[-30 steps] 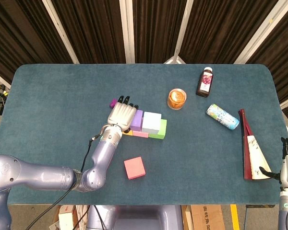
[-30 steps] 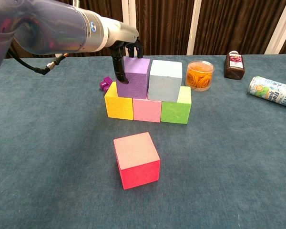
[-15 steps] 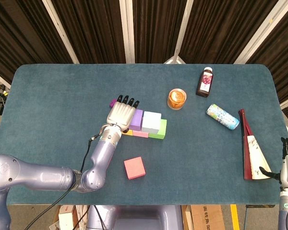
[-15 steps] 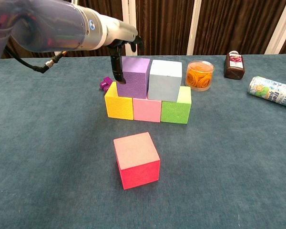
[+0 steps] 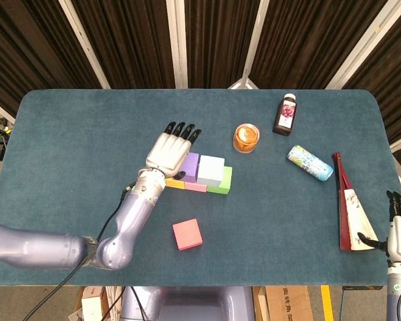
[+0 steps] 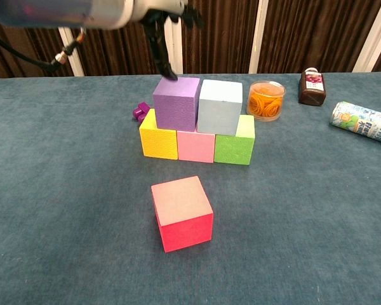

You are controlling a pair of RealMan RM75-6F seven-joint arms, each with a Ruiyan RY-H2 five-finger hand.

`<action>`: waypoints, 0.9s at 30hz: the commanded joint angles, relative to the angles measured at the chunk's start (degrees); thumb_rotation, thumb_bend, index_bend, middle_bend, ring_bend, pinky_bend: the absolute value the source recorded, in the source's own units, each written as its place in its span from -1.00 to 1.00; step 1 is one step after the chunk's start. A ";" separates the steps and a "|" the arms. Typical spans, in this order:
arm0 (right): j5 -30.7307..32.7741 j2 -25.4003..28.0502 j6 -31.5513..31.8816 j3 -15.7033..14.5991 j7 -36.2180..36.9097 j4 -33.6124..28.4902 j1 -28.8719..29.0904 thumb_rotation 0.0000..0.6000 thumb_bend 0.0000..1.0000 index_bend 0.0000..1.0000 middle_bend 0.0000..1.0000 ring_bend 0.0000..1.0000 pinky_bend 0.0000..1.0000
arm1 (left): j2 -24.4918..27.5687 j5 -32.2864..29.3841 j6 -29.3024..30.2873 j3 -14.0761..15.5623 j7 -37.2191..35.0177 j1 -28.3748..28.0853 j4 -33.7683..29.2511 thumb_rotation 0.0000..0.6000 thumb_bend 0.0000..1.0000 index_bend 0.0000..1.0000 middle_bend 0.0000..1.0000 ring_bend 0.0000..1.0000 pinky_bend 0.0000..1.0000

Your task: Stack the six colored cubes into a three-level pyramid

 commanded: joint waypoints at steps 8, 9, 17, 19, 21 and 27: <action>-10.44 0.35 -1.63 -3.82 4.87 -0.23 0.60 1.00 -0.81 -0.78 -0.86 -0.99 -1.00 | 16.74 21.94 -0.18 1.16 -19.79 16.12 -13.23 1.00 -0.48 -0.87 -0.90 -1.00 -1.00; -11.12 0.11 -1.73 -4.11 4.82 -0.13 0.76 1.00 -0.81 -0.77 -0.86 -0.99 -1.00 | 18.29 24.68 -0.24 1.86 -22.00 18.05 -13.96 1.00 -0.48 -0.87 -0.89 -1.00 -1.00; -12.83 -0.81 -4.79 -4.77 1.42 -1.70 3.44 1.00 -0.81 -0.70 -0.86 -0.99 -1.00 | 25.70 39.02 -2.00 7.70 -33.92 28.10 -14.31 1.00 -0.48 -0.86 -0.90 -1.00 -1.00; -11.91 -0.91 -5.98 -4.61 -0.38 -2.53 4.30 1.00 -0.81 -0.68 -0.86 -0.99 -1.00 | 26.60 42.93 -2.03 8.82 -37.68 30.29 -14.17 1.00 -0.48 -0.86 -0.90 -1.00 -1.00; -10.74 -1.21 -7.13 -4.23 -1.99 -3.41 5.25 1.00 -0.81 -0.66 -0.86 -0.99 -1.00 | 26.96 47.91 -0.82 9.98 -41.95 32.87 -13.92 1.00 -0.48 -0.86 -0.90 -1.00 -1.00; -5.79 -2.11 -11.74 -2.96 -6.99 -6.39 8.90 1.00 -0.81 -0.64 -0.86 -0.99 -1.00 | 26.03 63.50 6.52 14.83 -52.22 40.77 -10.09 1.00 -0.48 -0.86 -0.90 -1.00 -1.00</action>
